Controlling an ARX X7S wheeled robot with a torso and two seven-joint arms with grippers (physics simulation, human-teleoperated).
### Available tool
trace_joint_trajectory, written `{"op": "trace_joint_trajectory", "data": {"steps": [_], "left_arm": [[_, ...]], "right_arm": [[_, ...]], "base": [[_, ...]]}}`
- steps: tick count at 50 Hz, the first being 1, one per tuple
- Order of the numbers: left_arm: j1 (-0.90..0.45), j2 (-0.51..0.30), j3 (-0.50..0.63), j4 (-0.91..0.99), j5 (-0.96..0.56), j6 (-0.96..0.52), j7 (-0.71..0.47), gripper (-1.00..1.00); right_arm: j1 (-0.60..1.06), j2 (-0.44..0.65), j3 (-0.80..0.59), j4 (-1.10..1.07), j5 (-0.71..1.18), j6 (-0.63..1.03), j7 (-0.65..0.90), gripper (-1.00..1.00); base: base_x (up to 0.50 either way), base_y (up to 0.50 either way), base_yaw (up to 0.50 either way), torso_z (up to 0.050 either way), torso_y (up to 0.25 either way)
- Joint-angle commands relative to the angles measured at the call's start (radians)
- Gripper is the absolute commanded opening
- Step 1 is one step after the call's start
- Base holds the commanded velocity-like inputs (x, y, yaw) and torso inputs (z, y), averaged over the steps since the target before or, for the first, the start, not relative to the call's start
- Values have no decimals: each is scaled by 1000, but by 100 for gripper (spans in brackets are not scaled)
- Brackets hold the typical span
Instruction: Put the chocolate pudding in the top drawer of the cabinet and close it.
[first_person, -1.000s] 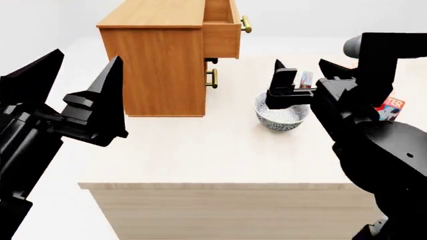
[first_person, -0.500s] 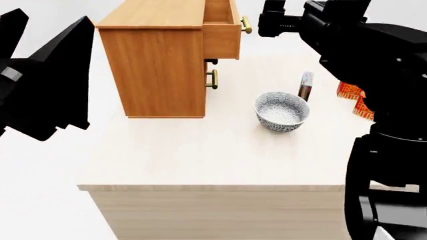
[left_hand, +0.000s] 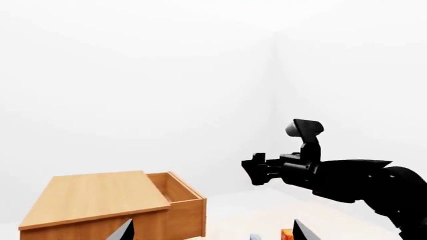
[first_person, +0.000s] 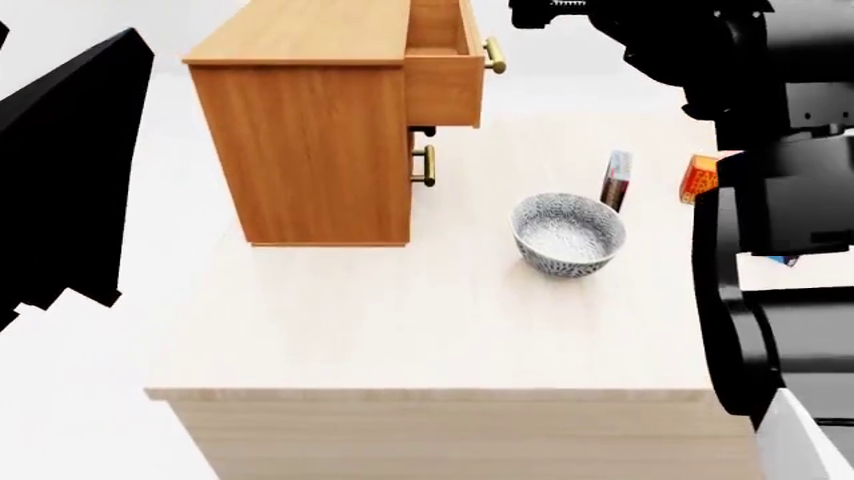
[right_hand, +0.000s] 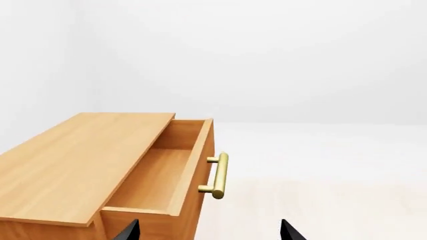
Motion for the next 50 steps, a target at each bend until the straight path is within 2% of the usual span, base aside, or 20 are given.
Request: {"op": "trace_joint_trajectory", "data": {"steps": [1,22,39,50], "left_arm": [[-37,-48,19,7,-64,27,-36,100],[-87,-80,43,5,-84,32,-34,100],[-91,-71,56,-3,-71,24,-19,100],[-161,-111,111,-33,-92,21,-20,100]], "right_arm": [[72,-14,-45,145,-38,-67,-38,100],[145,-17,-70,244,-59,-118,-63,100],[147,-15,-76,274,-59,-138,-70,100],[196,-42,-86,458,-79,-245,-98,100]], "base": [[90,0,0,0,0],[152,0,0,0,0],[194,0,0,0,0],[195,0,0,0,0]]}}
